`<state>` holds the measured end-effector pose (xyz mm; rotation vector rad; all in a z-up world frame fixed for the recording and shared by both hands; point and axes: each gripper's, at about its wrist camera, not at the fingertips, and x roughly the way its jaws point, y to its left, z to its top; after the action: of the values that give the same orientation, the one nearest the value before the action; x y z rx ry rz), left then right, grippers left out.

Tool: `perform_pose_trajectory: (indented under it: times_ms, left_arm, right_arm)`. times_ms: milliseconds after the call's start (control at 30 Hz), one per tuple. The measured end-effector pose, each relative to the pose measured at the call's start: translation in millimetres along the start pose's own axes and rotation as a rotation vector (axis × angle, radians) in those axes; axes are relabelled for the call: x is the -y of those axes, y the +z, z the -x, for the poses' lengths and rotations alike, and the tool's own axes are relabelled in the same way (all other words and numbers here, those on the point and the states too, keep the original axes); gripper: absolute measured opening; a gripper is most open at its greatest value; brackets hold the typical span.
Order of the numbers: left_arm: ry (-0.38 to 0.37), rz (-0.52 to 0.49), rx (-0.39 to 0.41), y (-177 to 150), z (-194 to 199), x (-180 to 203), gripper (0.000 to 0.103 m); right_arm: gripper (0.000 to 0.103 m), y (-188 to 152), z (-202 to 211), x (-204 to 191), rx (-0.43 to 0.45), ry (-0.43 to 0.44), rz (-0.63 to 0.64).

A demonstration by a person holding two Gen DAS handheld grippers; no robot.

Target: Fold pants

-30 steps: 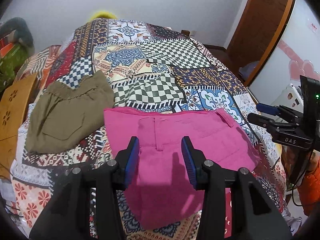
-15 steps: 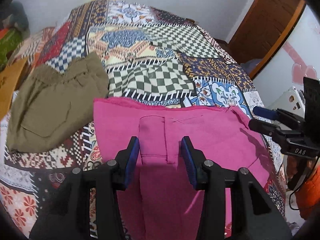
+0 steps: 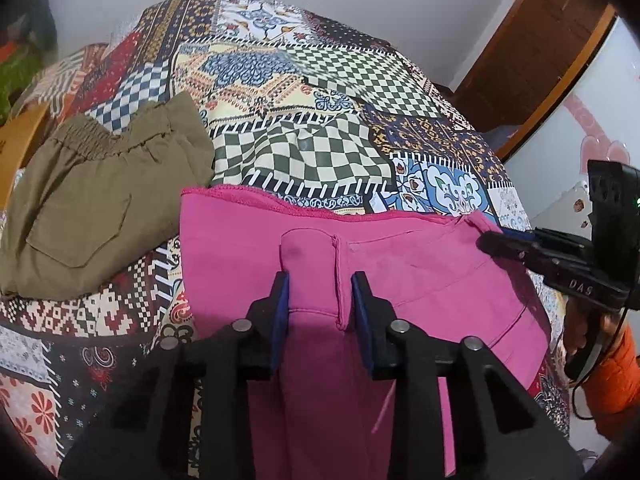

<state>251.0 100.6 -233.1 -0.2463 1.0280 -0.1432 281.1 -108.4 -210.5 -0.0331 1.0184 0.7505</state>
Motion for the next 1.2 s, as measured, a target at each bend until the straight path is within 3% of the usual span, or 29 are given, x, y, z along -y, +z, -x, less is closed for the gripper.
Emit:
perform_pose_trajectory:
  times_ms: [133,300,467,700,833,1000,1133,1200]
  left_arm:
    - [0.023,-0.042,0.014,2,4,6,0.023]
    - [-0.013,-0.018,0.084,12,24,9,0.020]
    - [-0.013,-0.014,0.113,21,27,11,0.019]
    - [-0.015,0.017,0.072,27,7,-1,0.019]
    - [0.019,-0.010,0.069,31,-5,-1,0.019]
    - [0.071,-0.018,0.001,32,-31,-6,0.023]
    - [0.089,-0.039,-0.010,32,-29,-5,0.029]
    - [0.102,-0.044,-0.012,33,-23,-3,0.033]
  right_arm:
    - [0.011,2,8,-5,0.057,0.002,0.021]
    - [0.011,10,18,-10,0.113,-0.015,0.037]
    - [0.011,13,7,-5,0.103,-0.040,0.039]
    - [0.010,11,1,0,0.111,-0.050,0.037]
    - [0.010,16,1,-1,0.126,-0.071,0.056]
    - [0.011,16,-21,7,0.054,-0.092,0.048]
    - [0.012,16,-23,7,0.029,-0.110,0.055]
    - [0.018,18,-20,10,0.012,-0.104,0.033]
